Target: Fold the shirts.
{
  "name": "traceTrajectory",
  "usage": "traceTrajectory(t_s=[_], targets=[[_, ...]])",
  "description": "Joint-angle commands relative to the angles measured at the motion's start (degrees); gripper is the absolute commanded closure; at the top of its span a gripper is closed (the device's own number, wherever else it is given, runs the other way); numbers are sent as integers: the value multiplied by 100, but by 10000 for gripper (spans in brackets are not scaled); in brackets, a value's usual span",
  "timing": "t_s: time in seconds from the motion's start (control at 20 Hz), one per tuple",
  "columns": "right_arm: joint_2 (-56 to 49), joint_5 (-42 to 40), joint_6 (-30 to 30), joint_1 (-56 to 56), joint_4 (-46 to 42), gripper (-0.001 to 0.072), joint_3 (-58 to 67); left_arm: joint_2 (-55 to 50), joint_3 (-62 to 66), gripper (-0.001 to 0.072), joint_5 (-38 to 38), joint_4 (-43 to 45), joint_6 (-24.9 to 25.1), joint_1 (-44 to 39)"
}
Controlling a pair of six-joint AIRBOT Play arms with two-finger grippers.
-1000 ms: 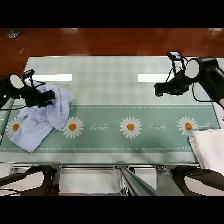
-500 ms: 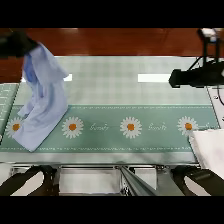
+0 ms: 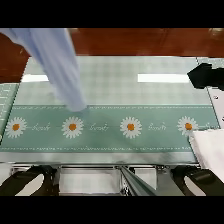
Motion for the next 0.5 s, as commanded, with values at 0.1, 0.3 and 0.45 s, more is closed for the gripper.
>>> traceTrajectory(t_s=[0.1,0.3,0.45], targets=[[136,59,9,2,52,84,2,-79,170,683,505,-22,-22,-1075],[136,52,9,0,48,84,-2,-68,-697,682,656,-13,2,-1707],[136,39,11,0,-13,85,-15,120,-2411,682,614,-11,-2,-1729]])
